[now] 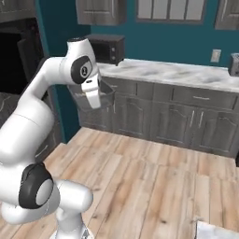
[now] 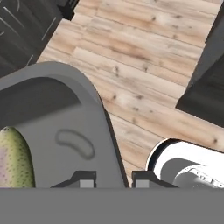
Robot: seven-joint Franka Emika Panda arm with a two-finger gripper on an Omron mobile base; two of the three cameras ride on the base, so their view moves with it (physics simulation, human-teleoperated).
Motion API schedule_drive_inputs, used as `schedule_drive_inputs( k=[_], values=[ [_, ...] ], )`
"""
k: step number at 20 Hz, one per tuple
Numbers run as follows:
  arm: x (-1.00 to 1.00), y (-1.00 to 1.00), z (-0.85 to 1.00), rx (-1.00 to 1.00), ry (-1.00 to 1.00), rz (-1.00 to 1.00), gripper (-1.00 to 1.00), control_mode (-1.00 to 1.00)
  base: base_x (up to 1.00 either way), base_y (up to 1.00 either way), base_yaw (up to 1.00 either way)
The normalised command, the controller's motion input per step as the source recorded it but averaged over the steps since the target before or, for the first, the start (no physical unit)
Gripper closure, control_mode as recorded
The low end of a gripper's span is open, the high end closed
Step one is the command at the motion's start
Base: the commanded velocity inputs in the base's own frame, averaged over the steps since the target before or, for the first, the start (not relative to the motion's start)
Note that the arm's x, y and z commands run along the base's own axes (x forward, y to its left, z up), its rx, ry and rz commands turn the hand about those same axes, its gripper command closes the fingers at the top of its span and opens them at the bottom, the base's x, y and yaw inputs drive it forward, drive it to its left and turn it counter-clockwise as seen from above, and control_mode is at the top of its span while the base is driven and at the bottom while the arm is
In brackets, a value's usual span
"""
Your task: Place the tupperware containing the fish and squash meal in the microwave. Close the microwave door and press the start button to reheat the meal.
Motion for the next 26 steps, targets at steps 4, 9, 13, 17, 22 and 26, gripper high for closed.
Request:
schedule_drive_inputs(
  k=[4, 9, 13, 17, 22, 26],
  values=[
    [0.00, 0.00, 0.00, 0.00, 0.00, 0.00, 1.00, 1.00, 1.00, -0.51, 0.50],
    [0.00, 0.00, 0.00, 0.00, 0.00, 0.00, 1.00, 1.00, 1.00, -0.28, 0.66],
    [0.00, 0.00, 0.00, 0.00, 0.00, 0.00, 1.00, 1.00, 1.00, -0.29, 0.66],
    [0.00, 0.00, 0.00, 0.00, 0.00, 0.00, 1.00, 1.00, 1.00, -0.47, 0.60],
    [0.00, 0.00, 0.00, 0.00, 0.00, 0.00, 1.00, 1.00, 1.00, -0.64, 0.55],
    [0.00, 0.00, 0.00, 0.00, 0.00, 0.00, 1.00, 1.00, 1.00, -0.49, 0.55]
  ],
)
